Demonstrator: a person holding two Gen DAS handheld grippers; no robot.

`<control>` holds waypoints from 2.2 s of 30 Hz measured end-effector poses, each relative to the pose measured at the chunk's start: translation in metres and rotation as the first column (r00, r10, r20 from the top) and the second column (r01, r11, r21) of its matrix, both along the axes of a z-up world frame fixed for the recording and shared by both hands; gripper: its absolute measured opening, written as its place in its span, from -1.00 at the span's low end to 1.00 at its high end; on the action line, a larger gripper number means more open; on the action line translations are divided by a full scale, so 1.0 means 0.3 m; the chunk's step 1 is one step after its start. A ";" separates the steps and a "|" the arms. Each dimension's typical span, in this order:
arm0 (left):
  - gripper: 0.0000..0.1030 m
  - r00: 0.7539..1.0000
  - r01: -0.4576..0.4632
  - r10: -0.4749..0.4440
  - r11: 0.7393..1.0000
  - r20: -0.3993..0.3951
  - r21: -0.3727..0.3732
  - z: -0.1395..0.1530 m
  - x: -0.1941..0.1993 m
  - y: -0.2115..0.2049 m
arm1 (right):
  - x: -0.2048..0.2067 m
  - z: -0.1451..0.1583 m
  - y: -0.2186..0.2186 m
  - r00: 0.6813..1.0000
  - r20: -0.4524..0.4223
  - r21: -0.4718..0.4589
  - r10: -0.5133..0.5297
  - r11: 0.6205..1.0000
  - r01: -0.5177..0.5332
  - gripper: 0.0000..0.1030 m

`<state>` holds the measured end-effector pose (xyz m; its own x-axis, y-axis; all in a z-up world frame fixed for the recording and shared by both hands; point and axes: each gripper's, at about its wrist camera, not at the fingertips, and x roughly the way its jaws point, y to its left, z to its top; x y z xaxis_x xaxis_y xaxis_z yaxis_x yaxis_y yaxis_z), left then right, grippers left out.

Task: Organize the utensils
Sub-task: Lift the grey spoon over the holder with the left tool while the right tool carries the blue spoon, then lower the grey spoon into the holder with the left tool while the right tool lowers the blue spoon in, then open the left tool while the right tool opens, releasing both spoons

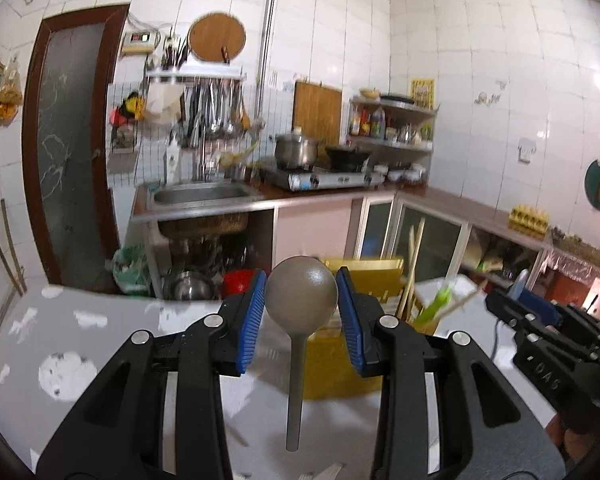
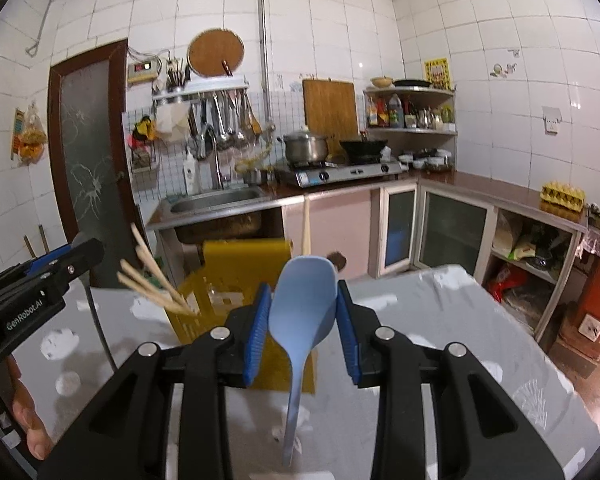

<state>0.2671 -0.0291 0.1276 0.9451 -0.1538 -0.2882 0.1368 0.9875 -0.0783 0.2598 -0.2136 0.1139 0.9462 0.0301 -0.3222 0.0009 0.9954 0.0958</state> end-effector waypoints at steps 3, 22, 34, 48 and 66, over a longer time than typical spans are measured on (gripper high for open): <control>-0.32 0.998 0.010 -0.009 1.000 0.069 -0.016 0.084 -0.004 -0.014 | 0.009 0.082 -0.001 0.998 0.060 0.013 0.003 1.000 -0.004 -0.36; -0.32 0.952 0.071 -0.033 0.991 0.305 -0.112 0.166 0.128 -0.084 | 0.169 0.198 0.022 0.954 0.298 0.027 -0.030 0.999 0.022 -0.36; -0.32 0.972 0.079 -0.047 0.989 0.232 -0.129 -0.029 0.311 -0.082 | 0.273 0.065 0.053 0.954 0.298 -0.050 -0.034 0.997 0.051 -0.36; -0.32 0.993 0.011 -0.006 0.999 0.117 -0.041 -0.158 0.398 -0.074 | 0.348 -0.029 0.039 0.988 0.151 -0.082 -0.042 0.995 0.055 -0.36; 0.51 0.995 -0.085 0.083 0.996 -0.059 -0.020 -0.009 0.275 0.112 | 0.302 -0.009 -0.091 0.992 -0.107 -0.004 -0.073 0.997 0.073 0.29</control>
<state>0.3497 0.0043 0.1249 0.9369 -0.0815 -0.3398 0.0480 0.9932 -0.1060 0.3505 -0.2408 0.1112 0.9059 -0.0378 -0.4217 0.0840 0.9923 0.0913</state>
